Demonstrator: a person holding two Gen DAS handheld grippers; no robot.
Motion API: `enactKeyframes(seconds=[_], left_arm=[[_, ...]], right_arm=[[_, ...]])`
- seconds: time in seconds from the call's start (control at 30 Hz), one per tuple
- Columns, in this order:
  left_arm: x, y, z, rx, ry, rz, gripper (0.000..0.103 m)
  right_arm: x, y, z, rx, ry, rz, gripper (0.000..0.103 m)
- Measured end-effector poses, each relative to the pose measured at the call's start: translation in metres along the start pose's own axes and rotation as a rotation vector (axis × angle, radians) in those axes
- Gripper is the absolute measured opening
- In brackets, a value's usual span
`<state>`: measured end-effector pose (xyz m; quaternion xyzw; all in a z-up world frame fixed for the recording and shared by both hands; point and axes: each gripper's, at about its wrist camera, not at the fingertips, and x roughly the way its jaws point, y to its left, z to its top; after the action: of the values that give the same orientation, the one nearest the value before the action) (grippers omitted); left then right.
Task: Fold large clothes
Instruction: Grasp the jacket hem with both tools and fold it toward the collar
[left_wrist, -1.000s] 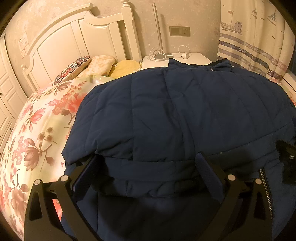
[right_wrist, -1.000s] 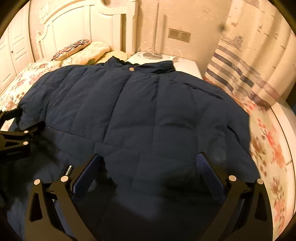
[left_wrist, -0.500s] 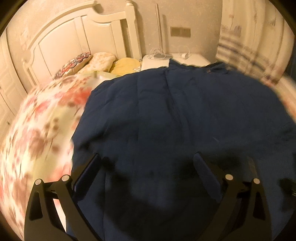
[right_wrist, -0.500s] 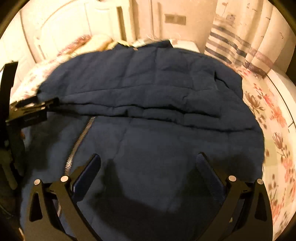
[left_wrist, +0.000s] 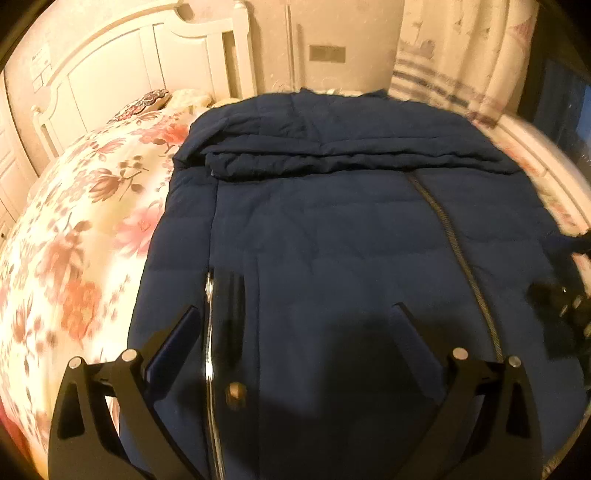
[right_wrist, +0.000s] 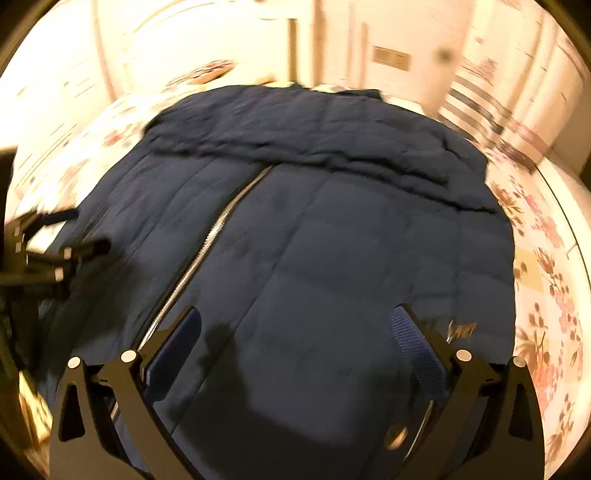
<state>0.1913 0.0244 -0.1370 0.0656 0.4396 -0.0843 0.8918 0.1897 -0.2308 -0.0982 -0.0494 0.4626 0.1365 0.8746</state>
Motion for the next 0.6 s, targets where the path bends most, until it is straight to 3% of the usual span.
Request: enactKeyframes(seconds=[0.13, 0.3, 0.47, 0.53, 0.57, 0.6], left_arm=[[0.005, -0.016, -0.031, 0.089, 0.038, 0.064, 0.101], [-0.013, -0.004, -0.038, 0.031, 0.019, 0.085, 0.101], [-0.035, -0.026, -0.073, 0.102, 0.0, -0.027, 0.101], [-0.027, -0.035, -0.083, 0.15, -0.017, 0.019, 0.101], [-0.028, -0.034, -0.088, 0.141, -0.056, 0.021, 0.101], [-0.027, -0.031, -0.086, 0.123, -0.046, 0.011, 0.101]], right_arm=[[0.008, 0.01, -0.03, -0.079, 0.049, 0.019, 0.099], [-0.025, 0.003, -0.045, -0.052, -0.002, -0.004, 0.099], [-0.048, 0.005, -0.088, -0.128, 0.0, 0.078, 0.099], [-0.045, 0.004, -0.106, -0.134, -0.017, 0.087, 0.099], [-0.048, 0.003, -0.113, -0.131, -0.059, 0.091, 0.099], [-0.049, 0.003, -0.115, -0.124, -0.068, 0.091, 0.099]])
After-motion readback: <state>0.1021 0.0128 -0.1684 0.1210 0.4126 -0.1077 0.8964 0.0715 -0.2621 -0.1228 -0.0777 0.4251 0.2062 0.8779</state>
